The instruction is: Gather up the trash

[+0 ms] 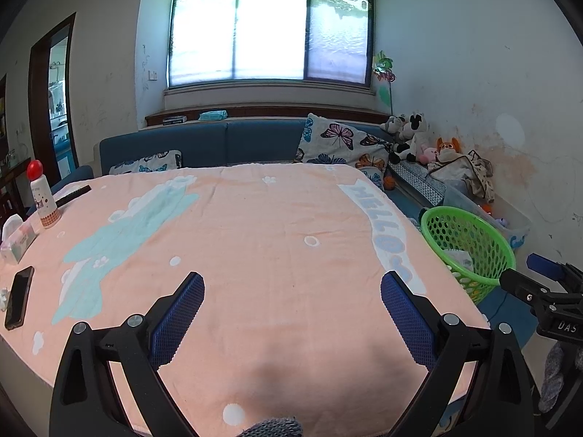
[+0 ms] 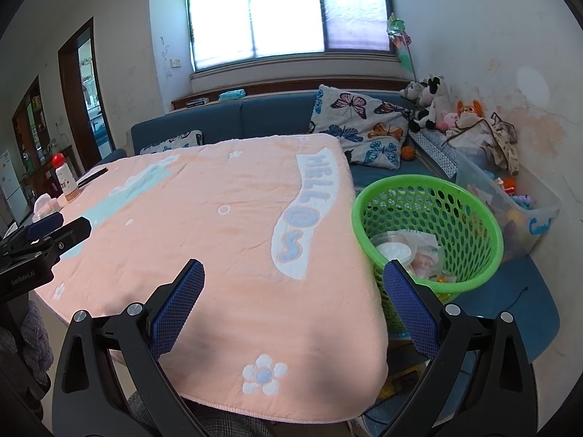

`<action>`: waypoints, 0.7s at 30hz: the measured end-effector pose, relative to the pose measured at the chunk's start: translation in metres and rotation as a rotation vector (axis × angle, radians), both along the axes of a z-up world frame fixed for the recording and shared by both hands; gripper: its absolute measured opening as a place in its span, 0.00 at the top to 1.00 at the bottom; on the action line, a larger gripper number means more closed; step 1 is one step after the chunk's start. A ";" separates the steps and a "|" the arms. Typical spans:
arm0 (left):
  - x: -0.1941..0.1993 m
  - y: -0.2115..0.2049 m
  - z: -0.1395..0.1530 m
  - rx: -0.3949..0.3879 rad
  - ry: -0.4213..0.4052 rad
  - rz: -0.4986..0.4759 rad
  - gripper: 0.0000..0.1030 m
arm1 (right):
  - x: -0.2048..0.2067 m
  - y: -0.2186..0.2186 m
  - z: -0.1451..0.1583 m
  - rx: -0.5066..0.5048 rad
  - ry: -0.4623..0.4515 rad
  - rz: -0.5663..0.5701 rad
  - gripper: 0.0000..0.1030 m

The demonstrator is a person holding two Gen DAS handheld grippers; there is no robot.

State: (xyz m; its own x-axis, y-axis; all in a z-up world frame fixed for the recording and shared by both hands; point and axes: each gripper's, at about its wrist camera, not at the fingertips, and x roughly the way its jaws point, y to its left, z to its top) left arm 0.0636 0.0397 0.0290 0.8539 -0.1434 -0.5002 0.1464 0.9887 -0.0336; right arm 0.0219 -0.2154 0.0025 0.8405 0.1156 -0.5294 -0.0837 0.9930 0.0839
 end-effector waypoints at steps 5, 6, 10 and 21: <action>0.000 0.000 0.000 0.000 0.000 0.000 0.08 | 0.000 0.002 -0.001 0.000 0.002 0.006 0.05; 0.000 0.000 0.000 0.000 0.000 -0.001 0.08 | 0.000 0.002 -0.001 -0.001 0.002 0.007 0.05; 0.000 0.000 -0.001 0.000 -0.001 0.000 0.08 | -0.001 0.002 0.000 -0.001 0.002 0.007 0.05; -0.001 0.000 -0.002 -0.001 0.000 -0.002 0.08 | 0.000 0.002 0.000 -0.001 0.003 0.009 0.05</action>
